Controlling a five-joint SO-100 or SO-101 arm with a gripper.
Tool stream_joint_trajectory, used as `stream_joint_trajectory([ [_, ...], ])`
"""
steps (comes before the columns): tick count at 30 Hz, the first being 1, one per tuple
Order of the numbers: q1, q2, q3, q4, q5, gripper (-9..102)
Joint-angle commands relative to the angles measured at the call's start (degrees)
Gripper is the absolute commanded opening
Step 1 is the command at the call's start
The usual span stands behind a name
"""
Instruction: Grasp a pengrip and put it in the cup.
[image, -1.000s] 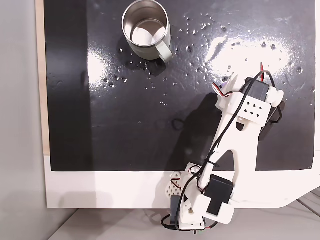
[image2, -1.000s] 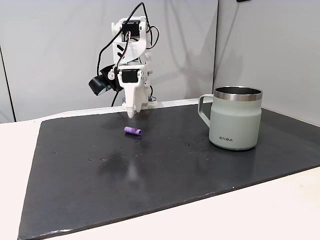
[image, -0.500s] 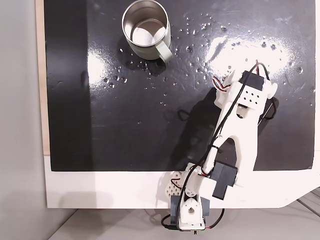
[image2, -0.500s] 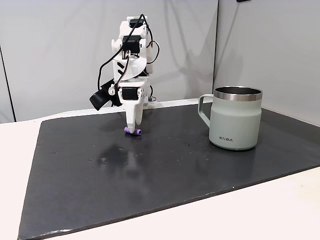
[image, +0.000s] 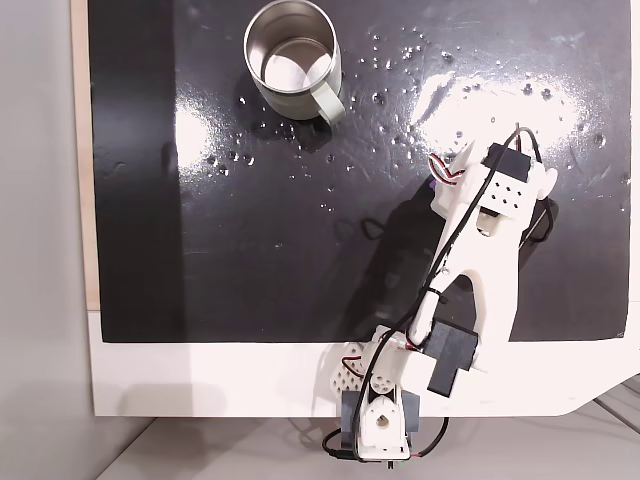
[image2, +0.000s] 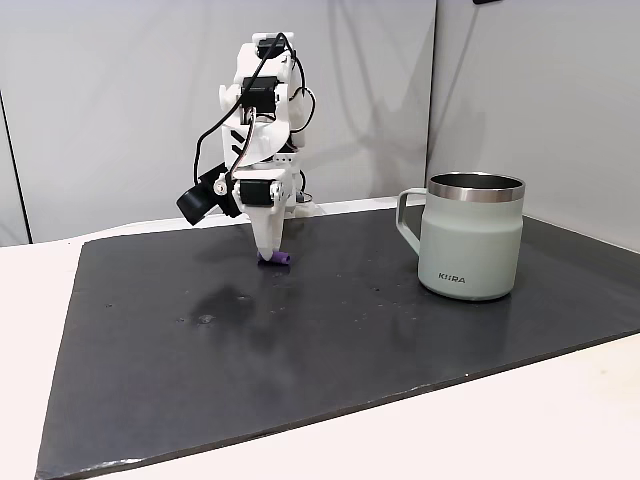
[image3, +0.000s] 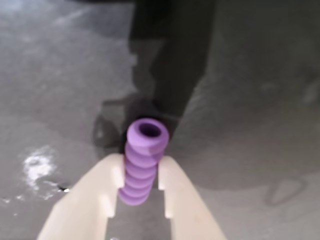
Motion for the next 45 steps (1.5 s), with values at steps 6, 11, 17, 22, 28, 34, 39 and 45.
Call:
stream_joint_trajectory([
  [6,-1.23,11.07,-11.25,9.40,-0.70,0],
  [11,-5.71,15.47,-19.78,15.38,-2.20,0],
  [17,-14.06,15.29,-31.99,19.86,-5.01,0],
  [22,-20.83,11.25,-40.61,21.01,-6.15,0],
  [28,-26.89,2.46,-53.09,21.62,-7.21,0],
  [34,-30.85,-9.58,-68.64,22.59,-7.12,0],
  [39,-33.31,-16.44,-75.59,20.74,-7.12,0],
  [45,-35.77,-22.94,-82.53,18.81,-7.21,0],
])
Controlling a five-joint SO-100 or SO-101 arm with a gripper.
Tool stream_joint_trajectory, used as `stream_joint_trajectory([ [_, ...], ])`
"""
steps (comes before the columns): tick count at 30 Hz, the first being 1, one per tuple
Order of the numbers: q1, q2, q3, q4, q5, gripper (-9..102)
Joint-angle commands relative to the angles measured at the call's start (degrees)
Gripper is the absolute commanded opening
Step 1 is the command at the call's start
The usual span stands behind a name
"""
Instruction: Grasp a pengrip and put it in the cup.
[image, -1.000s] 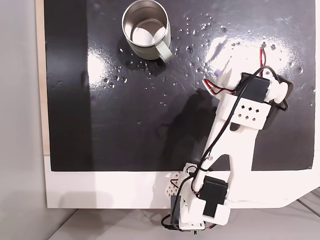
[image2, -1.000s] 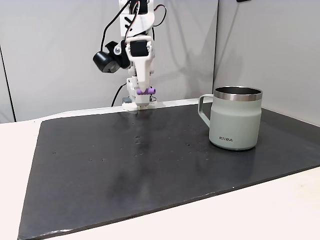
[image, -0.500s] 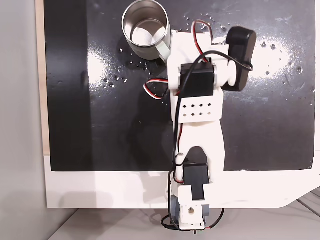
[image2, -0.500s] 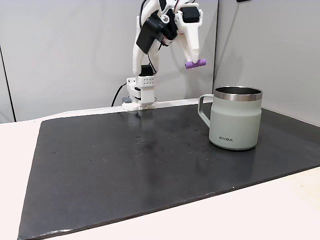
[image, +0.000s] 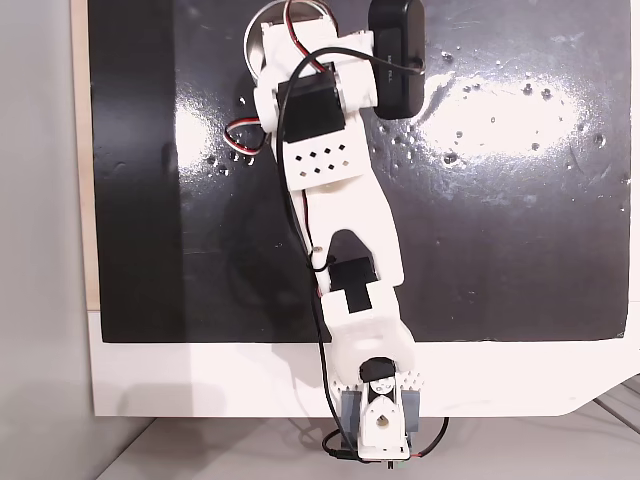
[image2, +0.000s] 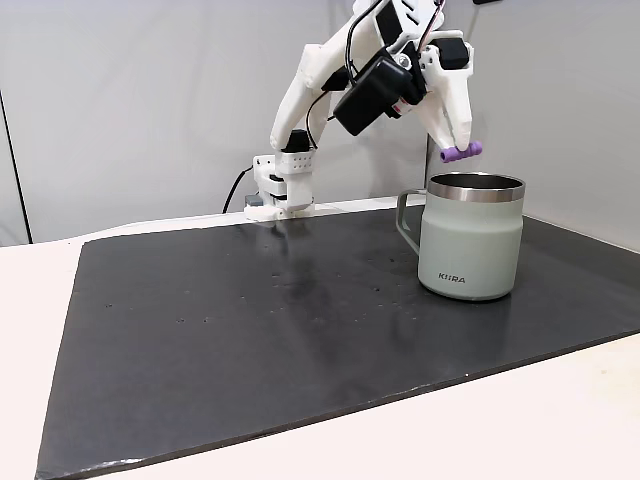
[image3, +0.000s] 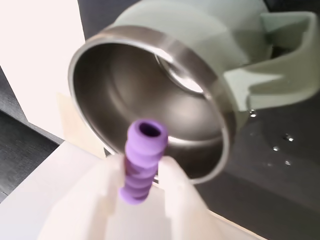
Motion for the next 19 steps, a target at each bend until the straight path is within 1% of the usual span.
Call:
stream_joint_trajectory([
  [1,-1.23,-0.97,-5.19,-1.41,-0.35,0],
  [7,-2.20,-2.99,-5.89,-1.67,-0.35,1],
  [8,-2.20,-2.99,-5.89,-1.67,-0.35,4],
  [10,-2.11,-2.99,-6.06,-1.23,-0.35,18],
  [12,-1.85,-2.99,-6.24,-0.88,-0.26,24],
  [19,-1.41,-2.37,-6.42,-0.35,-0.35,24],
])
